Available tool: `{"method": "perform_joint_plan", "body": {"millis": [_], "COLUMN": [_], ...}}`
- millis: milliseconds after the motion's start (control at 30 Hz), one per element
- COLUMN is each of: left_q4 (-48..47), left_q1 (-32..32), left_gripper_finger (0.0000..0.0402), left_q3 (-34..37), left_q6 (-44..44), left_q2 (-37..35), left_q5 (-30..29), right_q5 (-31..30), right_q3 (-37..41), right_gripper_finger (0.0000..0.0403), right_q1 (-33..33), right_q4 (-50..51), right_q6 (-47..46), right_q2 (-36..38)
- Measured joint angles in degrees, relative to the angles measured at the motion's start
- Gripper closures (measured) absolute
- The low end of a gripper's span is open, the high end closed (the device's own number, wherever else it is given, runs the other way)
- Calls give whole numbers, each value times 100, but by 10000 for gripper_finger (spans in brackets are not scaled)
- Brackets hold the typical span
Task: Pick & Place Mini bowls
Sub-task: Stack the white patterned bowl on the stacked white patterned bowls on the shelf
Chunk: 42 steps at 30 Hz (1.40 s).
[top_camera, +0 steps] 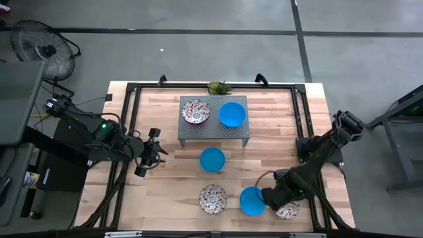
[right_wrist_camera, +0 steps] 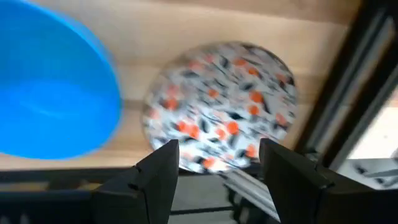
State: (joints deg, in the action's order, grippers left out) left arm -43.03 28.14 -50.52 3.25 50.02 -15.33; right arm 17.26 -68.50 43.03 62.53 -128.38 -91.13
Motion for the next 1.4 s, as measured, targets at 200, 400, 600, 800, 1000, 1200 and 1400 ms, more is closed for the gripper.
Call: {"method": "perform_joint_plan", "body": {"millis": [200, 400, 600, 800, 1000, 1200, 1400], "left_q4": [-4, -50, -63, -76, -105, -214, -212], "left_q1": [2, 1, 1, 0, 1, 2, 1], "left_gripper_finger": [273, 273, 273, 273, 273, 273, 273], "left_q3": [0, 4, 4, 4, 7, 7, 7], "left_q6": [0, -5, -100, -151, -151, -151, -151], "left_q2": [0, 0, 0, 0, 0, 0, 0], "left_q5": [87, 87, 177, 177, 179, 252, 286], "right_q5": [-403, -496, -373, -41, -42, -18, 47], "right_q3": [-1, -1, -1, -3, -3, -3, -3], "right_gripper_finger": [192, 192, 192, 192, 192, 192, 192], "right_q1": [-419, -453, -440, -348, -352, -315, -275], "right_q4": [-62, -27, -239, -515, -799, -1038, -1028], "right_q6": [127, 213, 114, -8, -22, -39, -40], "right_q2": [0, 0, 0, -152, -541, -833, -876]}}
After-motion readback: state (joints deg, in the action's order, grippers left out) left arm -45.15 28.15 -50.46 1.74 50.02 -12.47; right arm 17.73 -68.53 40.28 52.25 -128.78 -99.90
